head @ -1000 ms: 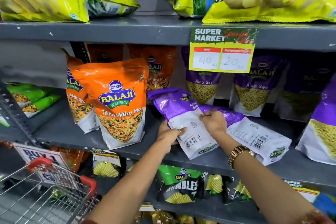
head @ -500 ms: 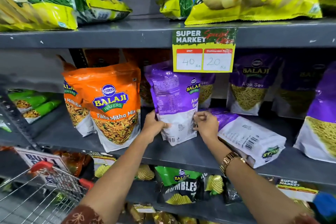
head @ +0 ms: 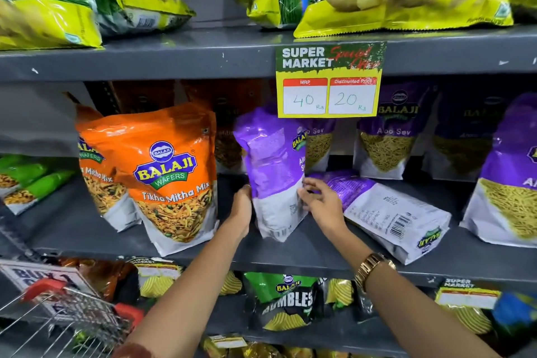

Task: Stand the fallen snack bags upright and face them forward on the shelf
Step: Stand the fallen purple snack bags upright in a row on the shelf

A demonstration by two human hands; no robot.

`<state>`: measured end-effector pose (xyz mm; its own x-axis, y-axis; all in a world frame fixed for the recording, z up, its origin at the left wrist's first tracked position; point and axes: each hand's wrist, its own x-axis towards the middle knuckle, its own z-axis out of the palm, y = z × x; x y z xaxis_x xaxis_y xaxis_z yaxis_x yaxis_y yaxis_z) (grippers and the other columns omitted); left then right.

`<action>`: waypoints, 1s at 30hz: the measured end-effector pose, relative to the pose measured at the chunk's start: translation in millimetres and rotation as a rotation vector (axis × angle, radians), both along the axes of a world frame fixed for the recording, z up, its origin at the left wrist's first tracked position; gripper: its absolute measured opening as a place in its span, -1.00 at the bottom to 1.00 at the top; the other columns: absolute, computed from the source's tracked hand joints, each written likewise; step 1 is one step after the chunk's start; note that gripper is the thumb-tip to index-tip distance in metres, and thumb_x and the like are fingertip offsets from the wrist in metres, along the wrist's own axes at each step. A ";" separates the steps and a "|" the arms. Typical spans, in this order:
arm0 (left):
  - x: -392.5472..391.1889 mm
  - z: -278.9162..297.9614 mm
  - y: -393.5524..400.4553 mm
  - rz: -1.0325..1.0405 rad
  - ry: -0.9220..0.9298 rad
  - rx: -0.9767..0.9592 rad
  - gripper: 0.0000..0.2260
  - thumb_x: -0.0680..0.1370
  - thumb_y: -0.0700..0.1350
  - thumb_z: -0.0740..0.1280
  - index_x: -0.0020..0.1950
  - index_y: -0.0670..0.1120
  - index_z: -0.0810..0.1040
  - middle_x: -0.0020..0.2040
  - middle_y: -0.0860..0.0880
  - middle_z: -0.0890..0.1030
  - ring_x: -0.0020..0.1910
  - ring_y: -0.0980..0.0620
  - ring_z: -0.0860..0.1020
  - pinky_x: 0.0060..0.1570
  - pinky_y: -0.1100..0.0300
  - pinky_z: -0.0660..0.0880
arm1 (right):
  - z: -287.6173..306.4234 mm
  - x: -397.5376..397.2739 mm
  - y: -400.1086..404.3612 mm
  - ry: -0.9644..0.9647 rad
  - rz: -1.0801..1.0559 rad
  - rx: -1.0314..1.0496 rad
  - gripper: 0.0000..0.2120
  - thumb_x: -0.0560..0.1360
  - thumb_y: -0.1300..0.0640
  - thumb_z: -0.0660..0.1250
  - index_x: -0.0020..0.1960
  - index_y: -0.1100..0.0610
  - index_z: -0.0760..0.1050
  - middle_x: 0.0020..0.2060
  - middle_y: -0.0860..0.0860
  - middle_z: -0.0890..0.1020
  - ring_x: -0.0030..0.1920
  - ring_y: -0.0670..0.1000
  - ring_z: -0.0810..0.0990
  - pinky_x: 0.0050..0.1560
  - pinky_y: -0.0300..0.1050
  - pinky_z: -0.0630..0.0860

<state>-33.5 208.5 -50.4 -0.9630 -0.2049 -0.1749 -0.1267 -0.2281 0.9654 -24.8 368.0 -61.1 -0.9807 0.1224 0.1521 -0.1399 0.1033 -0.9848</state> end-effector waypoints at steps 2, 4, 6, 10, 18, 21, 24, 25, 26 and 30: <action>2.2 -3.8 -3.4 0.023 0.012 -0.095 -0.72 0.50 -0.22 0.10 -0.36 -0.05 0.48 -0.37 -0.02 0.57 -0.34 0.03 0.49 -0.33 0.24 0.42 | 3.2 -6.0 -2.8 -0.047 0.037 -0.021 -0.73 0.51 0.25 0.27 0.20 0.26 0.50 -0.04 0.06 0.63 -0.07 -0.01 0.57 0.14 -0.01 0.48; 3.1 -5.6 -6.5 0.029 0.023 -0.180 -0.75 0.50 -0.26 0.11 -0.30 -0.09 0.50 -0.34 -0.05 0.53 -0.36 0.05 0.47 -0.48 0.36 0.41 | 7.5 -11.2 -2.9 -0.032 0.046 0.165 -0.73 0.55 0.20 0.22 0.21 0.24 0.50 0.12 0.15 0.63 0.10 0.08 0.57 0.19 -0.12 0.39; 1.8 -1.2 -7.2 0.045 -0.022 -0.182 -0.80 0.51 -0.16 0.18 -0.27 -0.10 0.52 -0.34 -0.05 0.52 -0.35 0.05 0.46 -0.44 0.32 0.43 | 11.0 -8.8 -1.8 0.027 -0.030 0.361 -0.73 0.56 0.10 0.20 0.17 0.19 0.53 0.10 0.16 0.65 0.11 0.09 0.58 0.06 -0.17 0.39; -12.1 15.6 -1.7 -0.055 -0.108 -0.016 -0.71 0.52 0.06 0.16 0.03 -0.09 0.56 -0.10 -0.02 0.56 -0.20 0.04 0.49 -0.13 0.18 0.37 | 4.2 25.4 -5.1 0.291 -0.176 0.272 -0.76 0.49 -0.11 0.16 -0.13 0.05 0.44 -0.21 0.08 0.59 -0.19 0.07 0.54 -0.14 0.01 0.46; -23.3 5.3 5.0 -0.126 0.020 0.039 -0.63 0.53 0.07 0.15 0.17 -0.11 0.53 0.05 -0.08 0.66 -0.01 0.01 0.62 -0.07 0.19 0.53 | -12.5 29.4 -4.0 0.195 0.064 0.387 -0.54 0.30 -0.08 0.43 0.10 0.00 0.34 -0.06 0.03 0.56 -0.06 0.03 0.56 -0.02 -0.09 0.53; -17.5 -1.9 -2.5 -0.001 0.098 -0.103 -0.42 0.42 0.18 0.21 0.33 -0.12 0.35 0.31 -0.18 0.48 0.30 -0.15 0.42 0.32 -0.10 0.34 | -10.9 12.5 5.4 0.117 0.103 0.234 -0.67 0.38 0.16 0.37 0.06 -0.14 0.42 -0.07 0.02 0.64 -0.05 0.06 0.61 0.03 -0.15 0.53; -4.5 -10.3 -3.0 0.100 0.149 -0.331 -0.38 0.37 0.26 0.19 0.29 -0.10 0.41 0.29 -0.18 0.50 0.30 -0.14 0.41 0.33 -0.08 0.30 | -10.1 -10.1 12.0 -0.033 0.061 0.226 -0.84 0.48 0.32 0.25 0.05 0.22 0.47 -0.04 0.26 0.63 -0.02 0.10 0.56 0.04 0.01 0.45; -0.2 -12.6 -1.6 0.130 0.173 -0.383 -0.42 0.36 0.26 0.19 0.21 -0.11 0.48 0.22 -0.20 0.55 0.25 -0.15 0.43 0.29 -0.05 0.33 | -8.7 -16.3 12.7 -0.065 0.043 0.280 -0.83 0.51 0.29 0.20 0.08 0.26 0.45 -0.01 0.24 0.61 0.02 0.11 0.54 0.07 0.01 0.43; 3.9 -13.6 1.0 0.171 0.191 -0.410 -0.47 0.36 0.26 0.21 0.09 -0.12 0.54 0.09 -0.20 0.59 0.17 -0.16 0.47 0.20 0.00 0.38 | -7.8 -22.3 12.5 -0.088 0.037 0.338 -0.79 0.54 0.25 0.16 0.15 0.23 0.44 0.05 0.21 0.60 0.10 0.12 0.54 0.13 0.02 0.42; 18.2 -16.1 11.9 0.318 0.222 -0.451 -0.51 0.36 0.31 0.26 -0.14 -0.14 0.45 -0.25 -0.19 0.55 -0.17 -0.23 0.53 -0.23 0.06 0.39 | 0.9 -32.1 4.5 -0.158 0.013 0.556 -0.67 0.60 0.12 0.04 0.32 0.21 0.33 0.27 0.26 0.50 0.29 0.26 0.44 0.24 0.05 0.36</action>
<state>-15.3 220.4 -66.6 -0.8455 -0.4969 0.1956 0.0969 0.2175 0.9712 -56.8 372.5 -60.2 -0.9977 0.0534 0.0418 -0.0005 0.6107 -0.7918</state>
